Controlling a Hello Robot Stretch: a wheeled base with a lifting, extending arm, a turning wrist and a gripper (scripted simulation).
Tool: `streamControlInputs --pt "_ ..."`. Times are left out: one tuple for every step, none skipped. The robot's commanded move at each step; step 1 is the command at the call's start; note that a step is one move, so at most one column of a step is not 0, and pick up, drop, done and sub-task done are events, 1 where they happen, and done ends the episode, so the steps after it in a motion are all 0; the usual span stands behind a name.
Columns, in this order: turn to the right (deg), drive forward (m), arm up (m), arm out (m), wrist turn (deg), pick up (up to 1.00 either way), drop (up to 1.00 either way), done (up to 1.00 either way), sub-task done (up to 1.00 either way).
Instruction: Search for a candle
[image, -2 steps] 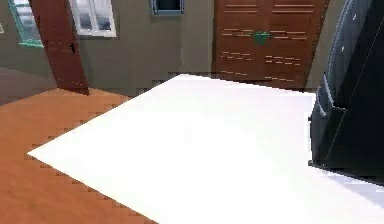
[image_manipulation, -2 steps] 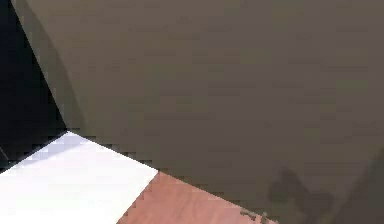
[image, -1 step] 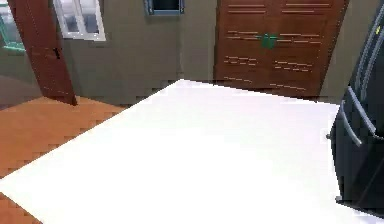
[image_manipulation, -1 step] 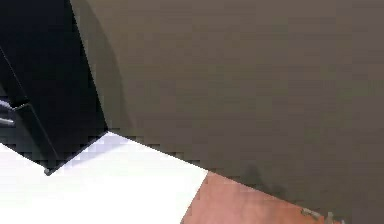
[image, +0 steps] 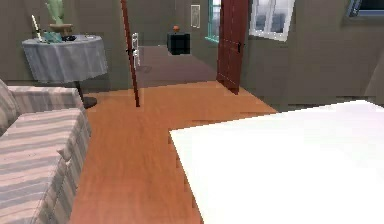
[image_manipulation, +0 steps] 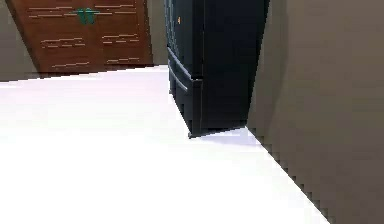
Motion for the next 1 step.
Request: streamControlInputs --pt "-15.0 0.0 0.0 0.0 0.0 0.0 0.0 0.0 0.0"
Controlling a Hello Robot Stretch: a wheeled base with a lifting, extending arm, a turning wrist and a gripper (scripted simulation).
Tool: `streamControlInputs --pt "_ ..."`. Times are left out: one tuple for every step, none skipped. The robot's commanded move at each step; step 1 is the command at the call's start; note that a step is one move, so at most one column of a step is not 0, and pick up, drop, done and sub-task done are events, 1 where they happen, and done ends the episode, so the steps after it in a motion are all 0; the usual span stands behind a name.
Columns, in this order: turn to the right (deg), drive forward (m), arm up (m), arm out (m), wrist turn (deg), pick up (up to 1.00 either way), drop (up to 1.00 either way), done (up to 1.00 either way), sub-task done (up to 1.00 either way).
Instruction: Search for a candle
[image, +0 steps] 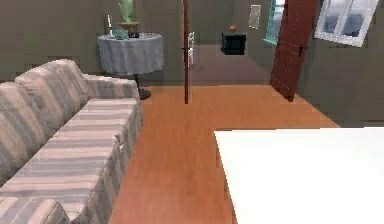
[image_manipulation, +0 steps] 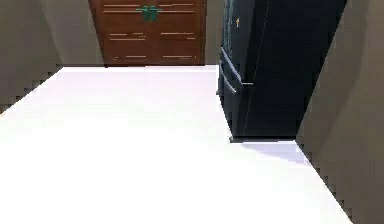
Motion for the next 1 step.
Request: streamControlInputs --pt "0.0 1.0 0.0 0.0 0.0 0.0 0.0 0.0 0.0"
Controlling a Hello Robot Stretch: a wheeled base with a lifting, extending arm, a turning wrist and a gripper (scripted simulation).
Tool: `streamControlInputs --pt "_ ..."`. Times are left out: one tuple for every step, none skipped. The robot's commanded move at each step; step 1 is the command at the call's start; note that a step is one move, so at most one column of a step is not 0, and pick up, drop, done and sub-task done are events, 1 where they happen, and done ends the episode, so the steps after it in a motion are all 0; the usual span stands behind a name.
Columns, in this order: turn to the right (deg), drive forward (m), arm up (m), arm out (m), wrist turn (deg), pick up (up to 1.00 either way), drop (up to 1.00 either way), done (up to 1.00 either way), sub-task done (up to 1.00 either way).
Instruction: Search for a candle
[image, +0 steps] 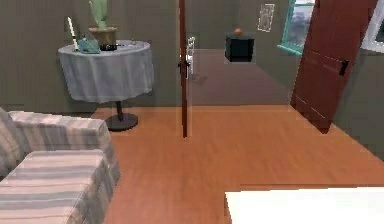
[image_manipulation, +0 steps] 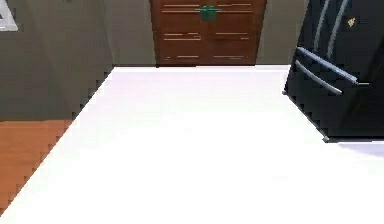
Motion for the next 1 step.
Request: streamControlInputs --pt "-3.0 0.0 0.0 0.0 0.0 0.0 0.0 0.0 0.0"
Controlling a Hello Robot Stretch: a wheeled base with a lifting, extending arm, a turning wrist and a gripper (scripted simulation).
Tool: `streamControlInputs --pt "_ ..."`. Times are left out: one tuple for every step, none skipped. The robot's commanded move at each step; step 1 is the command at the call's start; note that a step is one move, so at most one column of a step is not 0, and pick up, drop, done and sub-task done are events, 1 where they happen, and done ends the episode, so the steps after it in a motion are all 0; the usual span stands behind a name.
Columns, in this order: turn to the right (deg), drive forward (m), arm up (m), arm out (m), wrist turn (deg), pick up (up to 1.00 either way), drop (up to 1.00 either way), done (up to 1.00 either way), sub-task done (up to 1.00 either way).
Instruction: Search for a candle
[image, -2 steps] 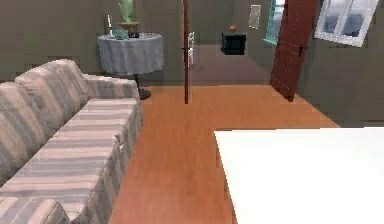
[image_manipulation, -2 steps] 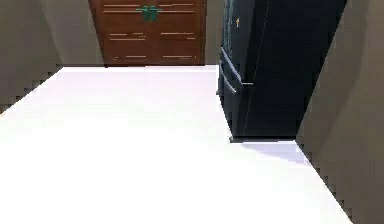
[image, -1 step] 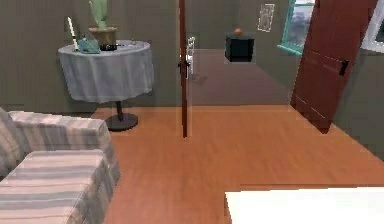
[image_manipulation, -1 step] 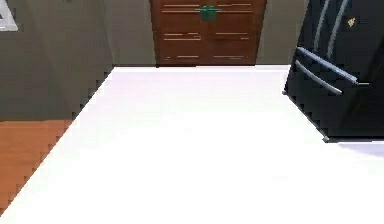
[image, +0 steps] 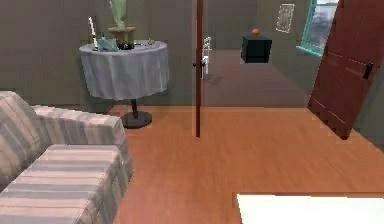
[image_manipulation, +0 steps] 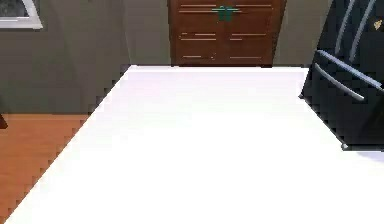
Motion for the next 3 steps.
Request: streamControlInputs --pt "0.0 1.0 0.0 0.0 0.0 0.0 0.0 0.0 0.0" --pt "0.0 0.65 0.0 0.0 0.0 0.0 0.0 0.0 0.0" --pt "-45.0 0.0 0.0 0.0 0.0 0.0 0.0 0.0 0.0"
